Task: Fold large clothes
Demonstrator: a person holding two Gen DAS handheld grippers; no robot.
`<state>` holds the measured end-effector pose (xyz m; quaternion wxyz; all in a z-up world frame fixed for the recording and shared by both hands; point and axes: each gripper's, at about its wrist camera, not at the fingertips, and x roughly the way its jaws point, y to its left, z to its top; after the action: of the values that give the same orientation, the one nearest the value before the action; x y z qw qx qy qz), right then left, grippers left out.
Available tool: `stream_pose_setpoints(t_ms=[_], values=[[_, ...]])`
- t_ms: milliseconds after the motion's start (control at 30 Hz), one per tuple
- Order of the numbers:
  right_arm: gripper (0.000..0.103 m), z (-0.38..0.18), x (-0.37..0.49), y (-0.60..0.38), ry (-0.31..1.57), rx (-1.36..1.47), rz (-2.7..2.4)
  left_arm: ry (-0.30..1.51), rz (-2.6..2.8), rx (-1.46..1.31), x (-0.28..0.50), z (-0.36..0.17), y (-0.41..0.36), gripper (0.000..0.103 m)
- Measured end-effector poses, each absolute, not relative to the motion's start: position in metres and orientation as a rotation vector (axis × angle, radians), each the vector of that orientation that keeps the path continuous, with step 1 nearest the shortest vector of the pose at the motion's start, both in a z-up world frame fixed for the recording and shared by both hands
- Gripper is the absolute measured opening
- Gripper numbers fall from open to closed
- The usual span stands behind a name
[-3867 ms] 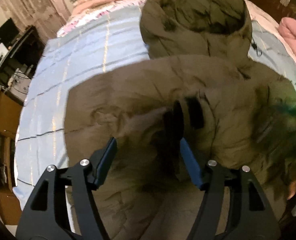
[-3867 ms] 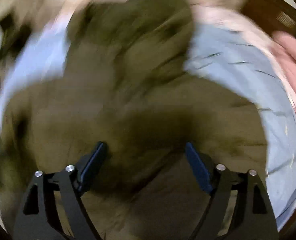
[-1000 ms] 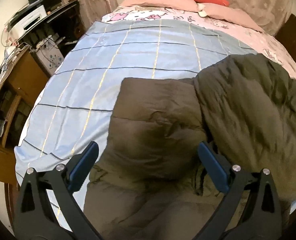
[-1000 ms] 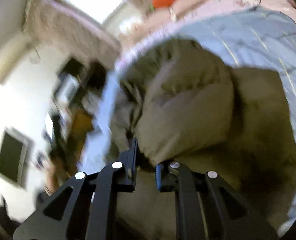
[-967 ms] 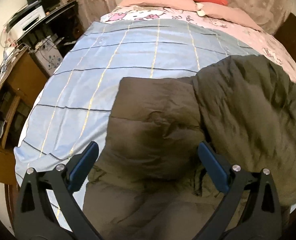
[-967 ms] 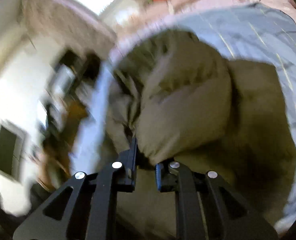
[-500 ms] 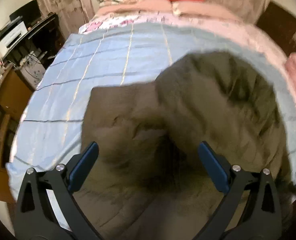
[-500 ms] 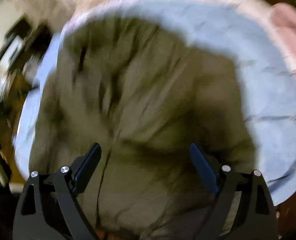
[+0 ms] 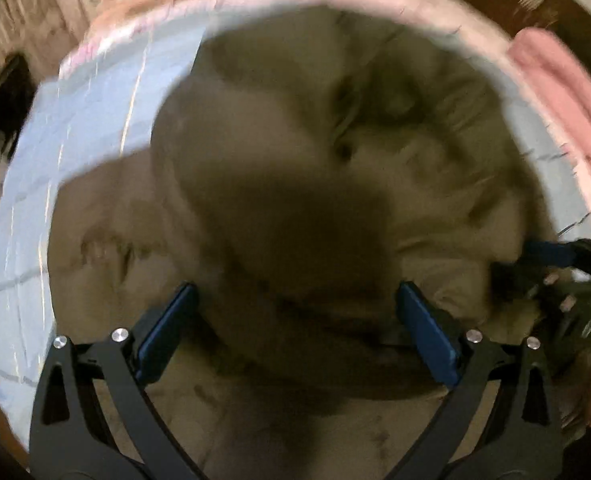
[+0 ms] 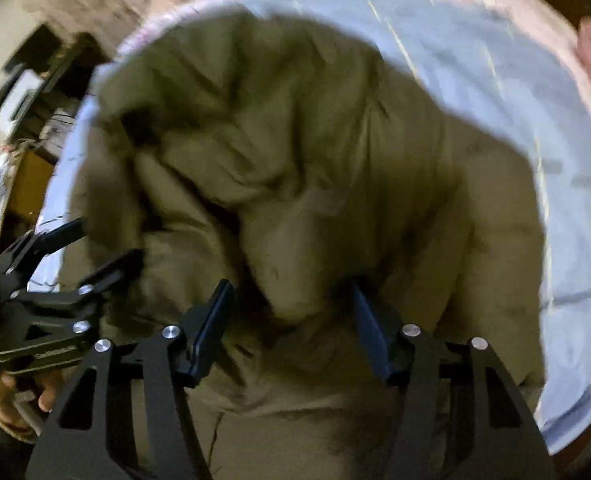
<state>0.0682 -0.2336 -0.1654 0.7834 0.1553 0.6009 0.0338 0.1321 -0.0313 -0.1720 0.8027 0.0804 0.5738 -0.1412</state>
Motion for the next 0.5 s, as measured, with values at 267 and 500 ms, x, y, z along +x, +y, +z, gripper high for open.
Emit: stream_pose_setpoints(t_ms=[267, 500], values=[[0.061, -0.165, 0.077, -0.205, 1.283, 0.142, 0.06, 1.358, -0.261, 0.095, 0.141, -0.197, -0.011, 0.101], [0.061, -0.105, 0.107, -0.194, 0.941, 0.079, 0.095, 1.283, -0.233, 0.271, 0.131, -0.193, -0.027, 0.101]])
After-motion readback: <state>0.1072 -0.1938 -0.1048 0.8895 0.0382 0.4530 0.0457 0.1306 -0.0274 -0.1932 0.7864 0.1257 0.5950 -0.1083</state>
